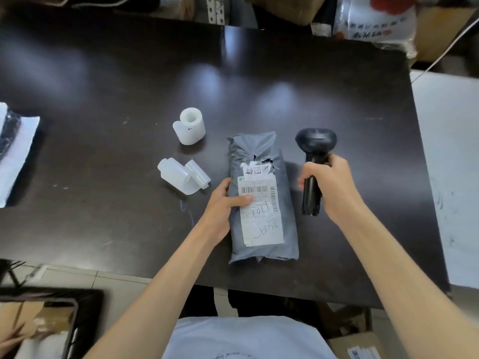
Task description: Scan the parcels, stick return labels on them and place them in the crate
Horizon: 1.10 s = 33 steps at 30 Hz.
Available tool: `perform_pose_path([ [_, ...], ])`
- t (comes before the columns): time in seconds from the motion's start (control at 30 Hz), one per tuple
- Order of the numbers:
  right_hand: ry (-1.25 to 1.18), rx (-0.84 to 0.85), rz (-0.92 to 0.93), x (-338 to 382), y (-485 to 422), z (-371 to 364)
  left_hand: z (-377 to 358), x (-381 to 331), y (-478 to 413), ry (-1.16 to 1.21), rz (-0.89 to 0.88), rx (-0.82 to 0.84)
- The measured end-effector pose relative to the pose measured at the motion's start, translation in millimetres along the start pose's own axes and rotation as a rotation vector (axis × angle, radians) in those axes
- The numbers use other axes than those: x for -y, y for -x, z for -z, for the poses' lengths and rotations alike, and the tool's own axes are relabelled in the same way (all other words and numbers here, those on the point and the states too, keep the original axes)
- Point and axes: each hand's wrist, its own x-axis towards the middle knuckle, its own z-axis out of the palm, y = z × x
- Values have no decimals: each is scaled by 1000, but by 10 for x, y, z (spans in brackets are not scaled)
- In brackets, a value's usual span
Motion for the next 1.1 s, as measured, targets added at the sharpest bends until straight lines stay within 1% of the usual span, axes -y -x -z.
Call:
perform_pose_path([
  [0.07, -114, 35, -41, -30, 219, -26, -36, -24, -41, 0, -13, 10],
  [0.1, -119, 36, -48, -49, 297, -42, -49, -29, -56, -8, -21, 12],
  [0.27, 21, 38, -38, -75, 494, -91, -86, -54, -102, -57, -57, 20],
  [0.37, 37, 93, -37, -74, 645, -64, -88, -64, -120, -45, -67, 19],
  [0.57, 174, 234, -35, -15, 820, 13, -84, -76, -129, -42, -91, 23],
  [0.7, 223, 238, -41, -14, 791, 5, -46, -83, -142, -130, -121, 20],
  [0.97, 235, 261, -40, -81, 808, -7, -1, -163, -131, -354, -181, 68],
  [1.1, 228, 266, -30, -79, 837, -7, 7, -172, -107, -372, -193, 80],
])
